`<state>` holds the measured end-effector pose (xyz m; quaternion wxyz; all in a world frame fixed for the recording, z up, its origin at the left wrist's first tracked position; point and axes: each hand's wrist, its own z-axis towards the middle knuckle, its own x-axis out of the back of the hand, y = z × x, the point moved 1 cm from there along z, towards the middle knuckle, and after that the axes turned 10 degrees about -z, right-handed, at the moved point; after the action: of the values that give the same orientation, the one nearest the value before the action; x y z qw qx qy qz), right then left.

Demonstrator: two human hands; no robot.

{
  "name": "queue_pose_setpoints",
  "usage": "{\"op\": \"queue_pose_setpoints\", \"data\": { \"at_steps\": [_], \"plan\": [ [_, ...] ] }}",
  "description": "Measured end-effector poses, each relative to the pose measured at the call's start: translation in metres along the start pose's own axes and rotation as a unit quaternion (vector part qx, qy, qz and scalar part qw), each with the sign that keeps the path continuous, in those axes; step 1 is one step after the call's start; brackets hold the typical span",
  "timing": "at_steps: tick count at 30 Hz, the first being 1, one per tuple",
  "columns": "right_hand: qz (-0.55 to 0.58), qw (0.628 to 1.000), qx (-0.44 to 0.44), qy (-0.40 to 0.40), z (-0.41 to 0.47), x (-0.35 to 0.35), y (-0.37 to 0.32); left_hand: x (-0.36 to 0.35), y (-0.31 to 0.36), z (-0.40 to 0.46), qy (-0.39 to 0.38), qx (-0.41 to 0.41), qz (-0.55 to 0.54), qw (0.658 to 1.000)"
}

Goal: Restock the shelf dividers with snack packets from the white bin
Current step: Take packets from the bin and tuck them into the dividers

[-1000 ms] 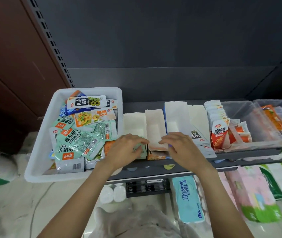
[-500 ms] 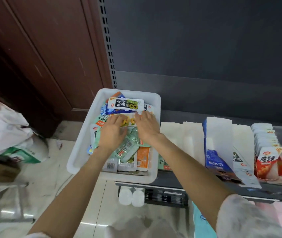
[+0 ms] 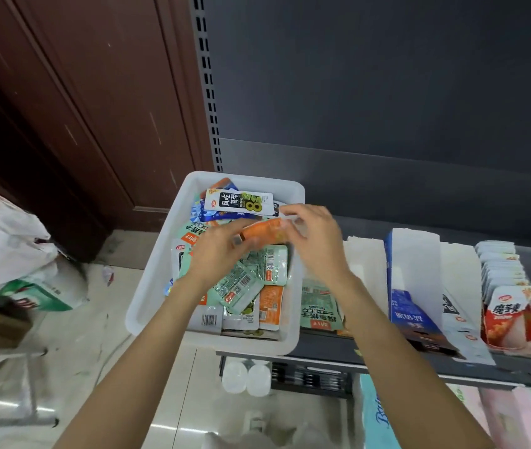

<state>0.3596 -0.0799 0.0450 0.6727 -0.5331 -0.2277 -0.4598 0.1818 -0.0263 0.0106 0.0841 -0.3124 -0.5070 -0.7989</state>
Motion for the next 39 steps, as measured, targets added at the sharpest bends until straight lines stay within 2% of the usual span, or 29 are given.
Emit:
{"op": "queue_pose_setpoints", "data": {
  "at_steps": [2,5,10,13,15,17,19,22,24,28,31,33,36,39],
  "plan": [
    [0.120,0.989,-0.070,-0.057,-0.017,0.033,0.007,0.005,0.023,-0.012,-0.077,0.084,-0.162,0.980],
    [0.248,0.955,-0.121,-0.111,-0.045,0.077,0.018,0.001,0.050,-0.024,-0.092,0.104,-0.296,0.945],
    [0.311,0.932,-0.164,-0.090,-0.088,0.124,0.051,-0.037,0.080,-0.015,-0.073,0.155,-0.363,0.916],
    [0.243,0.960,-0.138,-0.022,-0.108,0.140,0.067,-0.070,0.097,-0.008,-0.123,0.186,-0.370,0.902],
    [0.147,0.976,-0.143,0.067,-0.118,0.147,0.079,-0.094,0.108,-0.003,-0.172,0.188,-0.361,0.897],
    [0.090,0.972,-0.164,0.145,-0.128,0.150,0.091,-0.116,0.116,0.001,-0.212,0.164,-0.326,0.906],
    [0.057,0.962,-0.193,0.182,-0.138,0.145,0.105,-0.134,0.120,0.000,-0.221,0.111,-0.274,0.929],
    [-0.003,0.957,-0.220,0.191,-0.150,0.128,0.121,-0.148,0.116,-0.007,-0.235,0.059,-0.203,0.949],
    [-0.032,0.957,-0.227,0.176,-0.155,0.117,0.124,-0.152,0.110,-0.011,-0.266,0.024,-0.129,0.955],
    [-0.144,0.959,-0.192,0.150,-0.155,0.106,0.119,-0.154,0.102,-0.013,-0.340,-0.003,-0.004,0.940],
    [-0.245,0.953,-0.111,0.137,-0.147,0.103,0.113,-0.154,0.096,-0.013,-0.305,-0.065,0.105,0.944],
    [-0.282,0.951,-0.064,0.114,-0.139,0.102,0.109,-0.153,0.096,-0.012,-0.259,-0.102,0.115,0.953],
    [-0.308,0.951,0.014,0.021,-0.128,0.091,0.107,-0.151,0.094,-0.011,-0.253,-0.137,0.091,0.953],
    [-0.281,0.953,0.035,-0.108,-0.121,0.077,0.104,-0.147,0.086,-0.014,-0.333,-0.150,0.096,0.926]
  ]
}}
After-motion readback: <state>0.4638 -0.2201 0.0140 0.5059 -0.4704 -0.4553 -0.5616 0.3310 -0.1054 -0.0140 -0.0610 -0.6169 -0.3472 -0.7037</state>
